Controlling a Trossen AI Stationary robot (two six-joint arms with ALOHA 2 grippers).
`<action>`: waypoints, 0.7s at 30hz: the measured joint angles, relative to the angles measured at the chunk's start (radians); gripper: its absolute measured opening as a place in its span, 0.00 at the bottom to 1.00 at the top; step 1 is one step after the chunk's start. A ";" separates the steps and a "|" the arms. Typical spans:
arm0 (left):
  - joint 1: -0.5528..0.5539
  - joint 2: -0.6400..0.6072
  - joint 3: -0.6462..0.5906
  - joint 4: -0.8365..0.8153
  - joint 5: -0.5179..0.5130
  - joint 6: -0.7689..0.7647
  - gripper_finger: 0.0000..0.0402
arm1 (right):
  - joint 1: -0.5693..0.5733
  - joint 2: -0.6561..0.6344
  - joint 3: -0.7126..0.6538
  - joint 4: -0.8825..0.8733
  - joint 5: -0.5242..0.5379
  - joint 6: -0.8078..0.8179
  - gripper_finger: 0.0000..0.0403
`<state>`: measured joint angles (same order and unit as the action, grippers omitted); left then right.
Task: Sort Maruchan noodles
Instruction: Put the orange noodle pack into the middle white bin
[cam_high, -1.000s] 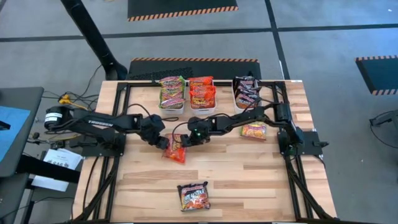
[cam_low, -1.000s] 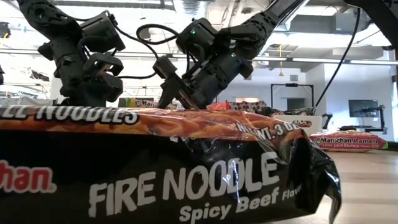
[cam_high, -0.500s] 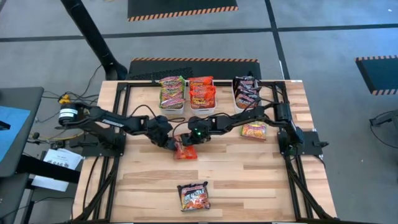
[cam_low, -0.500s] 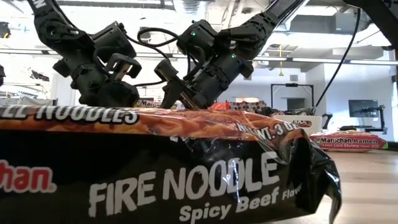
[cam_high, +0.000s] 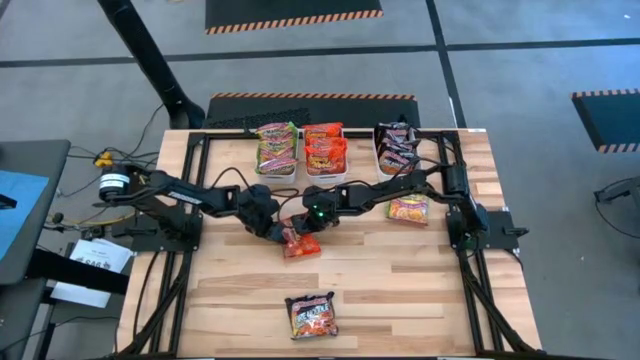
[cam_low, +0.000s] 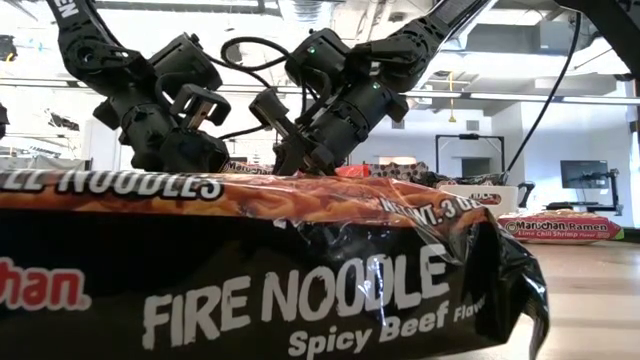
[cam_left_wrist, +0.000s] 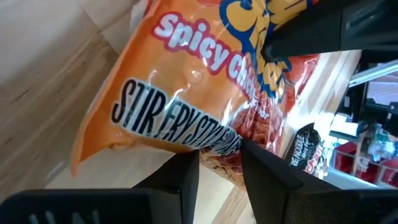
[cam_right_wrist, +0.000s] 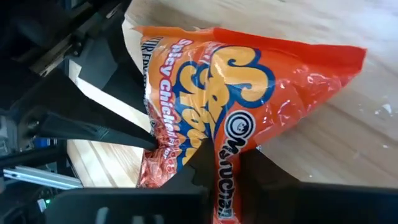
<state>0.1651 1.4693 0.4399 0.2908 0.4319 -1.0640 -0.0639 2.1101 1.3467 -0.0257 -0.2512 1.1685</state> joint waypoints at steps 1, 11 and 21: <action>0.003 -0.002 -0.001 0.000 0.010 0.001 0.26 | 0.000 0.000 0.000 0.000 -0.001 -0.010 0.11; 0.027 -0.116 0.000 -0.031 0.097 0.061 0.26 | -0.019 -0.018 0.000 -0.047 -0.035 -0.129 0.10; 0.053 -0.291 0.002 -0.164 0.046 0.128 0.25 | -0.043 -0.148 -0.002 -0.201 -0.011 -0.308 0.09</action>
<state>0.2179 1.1785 0.4423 0.1263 0.4783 -0.9361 -0.1065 1.9620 1.3449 -0.2269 -0.2624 0.8604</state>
